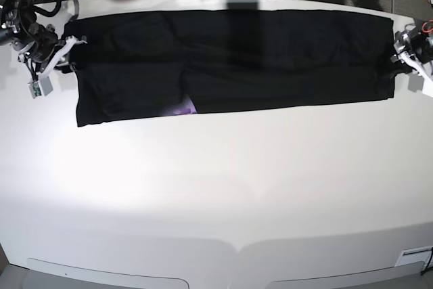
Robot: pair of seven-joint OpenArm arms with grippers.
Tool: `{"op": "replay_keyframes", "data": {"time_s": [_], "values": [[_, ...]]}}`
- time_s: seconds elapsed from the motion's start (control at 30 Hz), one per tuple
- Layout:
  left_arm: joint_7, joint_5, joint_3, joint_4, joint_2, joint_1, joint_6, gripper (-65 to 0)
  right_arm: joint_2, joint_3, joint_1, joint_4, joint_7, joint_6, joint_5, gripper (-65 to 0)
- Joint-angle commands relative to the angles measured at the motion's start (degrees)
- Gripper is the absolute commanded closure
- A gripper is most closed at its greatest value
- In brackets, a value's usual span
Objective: Fold the T-shirt properly
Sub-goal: 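Release the hem and lift both grippers off the folded strip, then grasp the strip end near the left gripper and fold it inward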
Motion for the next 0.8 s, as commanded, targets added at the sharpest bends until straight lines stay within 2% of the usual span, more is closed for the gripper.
{"op": "replay_keyframes", "data": {"time_s": [0.0,0.1,0.17,0.37,0.47,0.5,0.57,0.67,0.73,0.77], "values": [[1.22,2.03,0.04,0.22,-1.07,0.15,0.64,0.0,1.09,0.52,0.33,1.01,1.42,0.26,3.08,-17.2],[-1.70,2.36,0.04,0.22,-2.38,0.15,0.64,0.0,0.76,0.02,0.33,1.03,1.44,1.42,9.46,-17.1],[-3.15,3.02,0.04,0.22,-3.80,0.15,0.64,0.0,-0.11,-0.74,0.33,1.29,1.81,1.63,10.86,-17.1],[-12.07,16.76,0.04,0.22,-7.91,0.15,0.64,0.0,-3.63,-5.75,0.33,3.50,4.15,1.63,10.27,-17.1],[-14.71,19.76,0.04,0.22,-9.46,0.07,2.01,0.0,-4.20,-9.81,0.33,4.37,4.92,1.63,8.63,-17.1],[-14.05,19.67,0.04,0.24,-10.08,-0.02,2.91,0.0,-4.20,-11.28,0.33,4.39,5.35,1.63,8.04,-17.1],[-7.67,14.08,0.04,0.26,-11.58,-0.33,4.52,0.0,-4.26,-14.14,0.46,4.39,6.64,1.63,6.43,-17.1],[4.44,-1.64,0.04,1.57,-13.05,-0.28,4.63,0.0,-4.26,-17.62,0.68,4.39,8.68,1.63,3.30,-17.1],[9.70,-11.39,0.04,3.58,-12.31,-0.28,4.61,0.0,-4.28,-19.06,1.14,4.39,8.96,1.63,1.31,-17.1],[10.88,-12.63,0.04,4.72,-11.19,-0.31,4.55,0.0,-4.28,-19.58,1.42,4.39,8.94,1.63,1.16,-17.1]]}}
